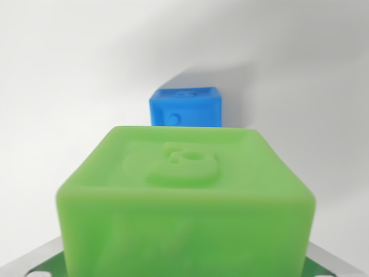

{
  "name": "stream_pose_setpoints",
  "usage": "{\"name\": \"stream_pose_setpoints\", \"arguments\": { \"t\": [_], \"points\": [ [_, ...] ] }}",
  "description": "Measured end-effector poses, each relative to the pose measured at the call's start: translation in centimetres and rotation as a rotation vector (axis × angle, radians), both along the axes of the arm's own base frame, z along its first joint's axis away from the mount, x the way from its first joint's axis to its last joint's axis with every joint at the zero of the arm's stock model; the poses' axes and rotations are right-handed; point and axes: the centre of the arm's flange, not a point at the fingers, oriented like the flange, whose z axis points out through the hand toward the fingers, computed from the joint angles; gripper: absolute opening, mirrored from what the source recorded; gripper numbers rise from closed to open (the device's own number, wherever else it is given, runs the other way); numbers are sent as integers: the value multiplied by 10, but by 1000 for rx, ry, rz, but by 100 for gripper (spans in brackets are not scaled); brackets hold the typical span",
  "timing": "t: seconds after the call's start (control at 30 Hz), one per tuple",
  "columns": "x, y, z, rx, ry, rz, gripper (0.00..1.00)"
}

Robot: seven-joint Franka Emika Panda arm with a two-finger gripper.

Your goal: Stack cube

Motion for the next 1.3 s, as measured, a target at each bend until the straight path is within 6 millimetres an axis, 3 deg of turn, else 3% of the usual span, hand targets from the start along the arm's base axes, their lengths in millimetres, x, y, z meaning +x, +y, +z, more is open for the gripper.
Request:
{"name": "stream_pose_setpoints", "arguments": {
  "t": [0.67,1.3],
  "points": [
    [0,0,-54,-1,2,0,0],
    [-1,1,-87,-1,1,1,0]
  ]
}}
